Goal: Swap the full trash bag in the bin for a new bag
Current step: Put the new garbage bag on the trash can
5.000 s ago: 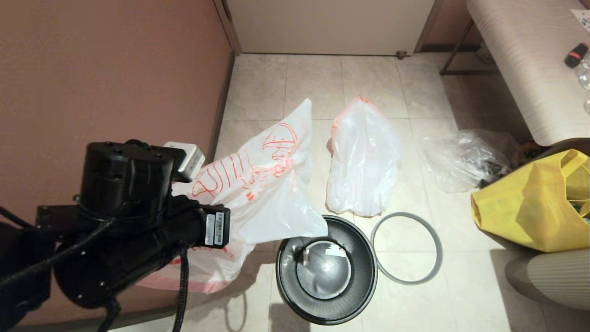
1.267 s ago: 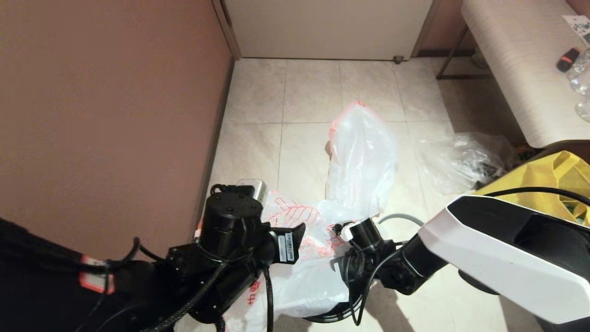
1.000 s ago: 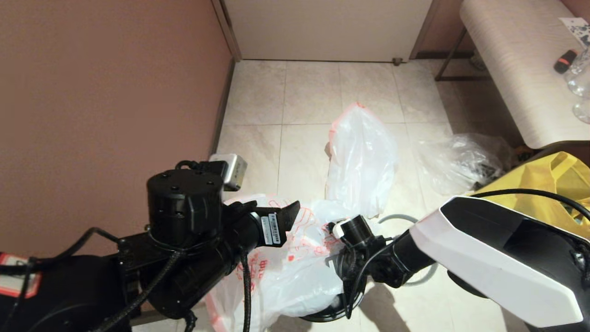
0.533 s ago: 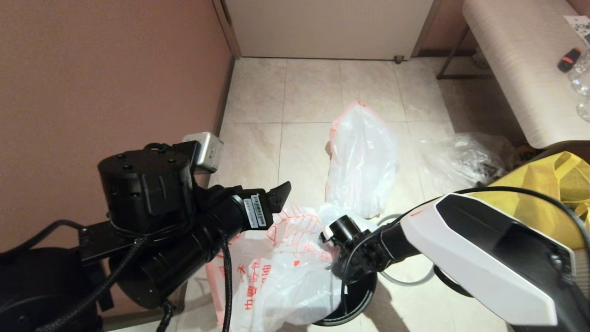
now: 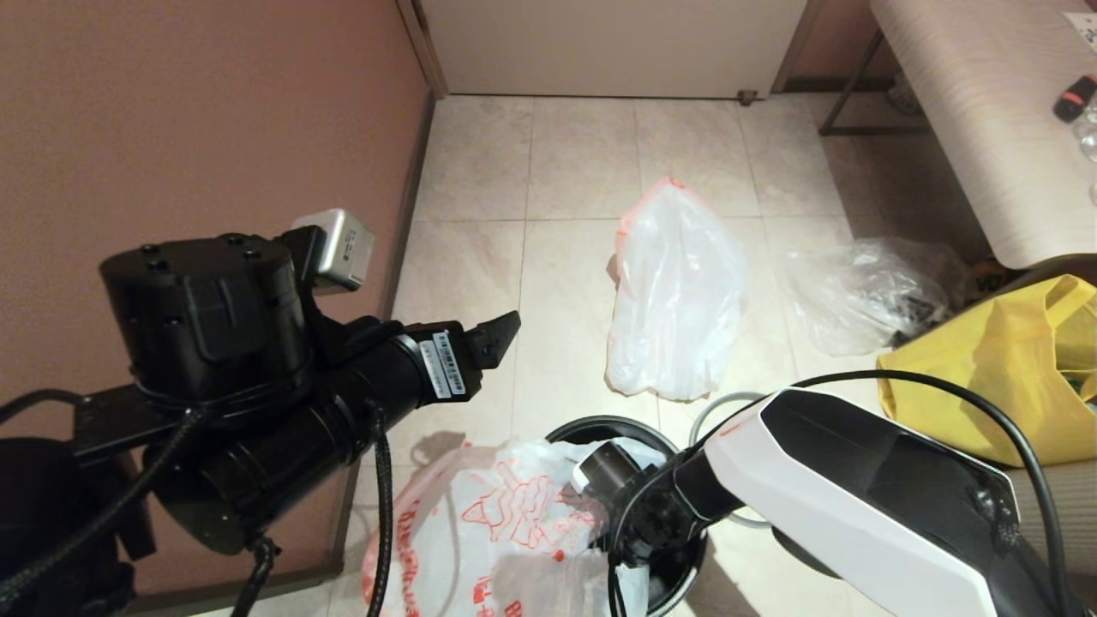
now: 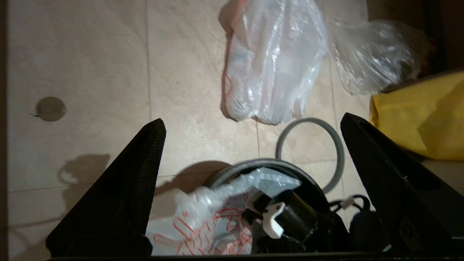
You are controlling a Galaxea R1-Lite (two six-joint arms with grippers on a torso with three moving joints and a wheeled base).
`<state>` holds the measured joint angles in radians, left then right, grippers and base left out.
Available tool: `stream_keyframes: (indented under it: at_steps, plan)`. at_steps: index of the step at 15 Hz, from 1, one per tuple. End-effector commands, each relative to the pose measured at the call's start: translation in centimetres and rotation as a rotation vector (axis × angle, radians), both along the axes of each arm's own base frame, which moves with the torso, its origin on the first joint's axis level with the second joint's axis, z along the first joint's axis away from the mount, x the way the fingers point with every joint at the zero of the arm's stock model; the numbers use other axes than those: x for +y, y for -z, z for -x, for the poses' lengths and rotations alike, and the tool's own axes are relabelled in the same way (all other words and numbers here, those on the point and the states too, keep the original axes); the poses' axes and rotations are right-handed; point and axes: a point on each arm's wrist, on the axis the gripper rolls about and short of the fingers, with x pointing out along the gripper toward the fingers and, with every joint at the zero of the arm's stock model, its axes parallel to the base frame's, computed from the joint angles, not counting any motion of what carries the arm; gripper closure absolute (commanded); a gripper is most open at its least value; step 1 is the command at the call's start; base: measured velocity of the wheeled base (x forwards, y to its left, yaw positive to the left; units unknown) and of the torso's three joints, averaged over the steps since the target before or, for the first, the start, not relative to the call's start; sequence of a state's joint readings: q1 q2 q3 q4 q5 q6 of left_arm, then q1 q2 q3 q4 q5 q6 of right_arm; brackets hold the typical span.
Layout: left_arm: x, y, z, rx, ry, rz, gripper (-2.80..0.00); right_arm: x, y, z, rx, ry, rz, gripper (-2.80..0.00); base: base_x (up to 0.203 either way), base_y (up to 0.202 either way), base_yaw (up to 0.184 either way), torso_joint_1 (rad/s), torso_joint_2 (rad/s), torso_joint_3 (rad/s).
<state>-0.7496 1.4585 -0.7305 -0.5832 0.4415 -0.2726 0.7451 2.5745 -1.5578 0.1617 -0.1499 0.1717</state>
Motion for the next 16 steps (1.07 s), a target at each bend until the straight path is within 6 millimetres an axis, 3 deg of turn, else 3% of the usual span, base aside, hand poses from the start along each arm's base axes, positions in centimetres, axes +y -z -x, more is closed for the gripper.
stream_keyframes:
  at_steps: [1,3,9,11,14,16]
  plan:
    - [0.4,-0.6,0.0,-0.018,-0.011,0.019,-2.80,0.3,0.3,-0.2,-0.006,0.001,0.003,0.00,0.000,0.000,0.000,0.000,0.00,0.000]
    - [0.5,-0.6,-0.2,-0.017,-0.016,0.019,-2.80,0.2,1.8,-0.5,0.020,-0.015,0.033,0.00,0.000,0.000,0.000,0.000,0.00,0.000]
    - [0.9,-0.4,-0.8,-0.010,-0.029,0.017,-2.80,-0.6,1.2,-2.9,0.170,0.010,0.142,0.00,0.000,0.000,0.000,0.000,0.00,0.000]
    - [1.2,-0.5,-1.1,-0.011,-0.036,0.020,-2.80,-2.1,1.4,-4.1,0.235,-0.026,0.205,0.00,0.000,0.000,0.000,0.000,0.00,0.000]
    - [1.7,-0.7,-1.6,-0.016,-0.060,0.024,-2.80,-6.2,2.1,-4.5,0.402,-0.064,0.327,0.00,0.000,0.000,0.000,0.000,0.00,0.000]
    - [1.6,-0.6,-1.7,-0.013,-0.062,0.021,-2.80,-7.4,3.0,-5.0,0.430,-0.040,0.339,0.00,0.000,0.000,0.000,0.000,0.00,0.000]
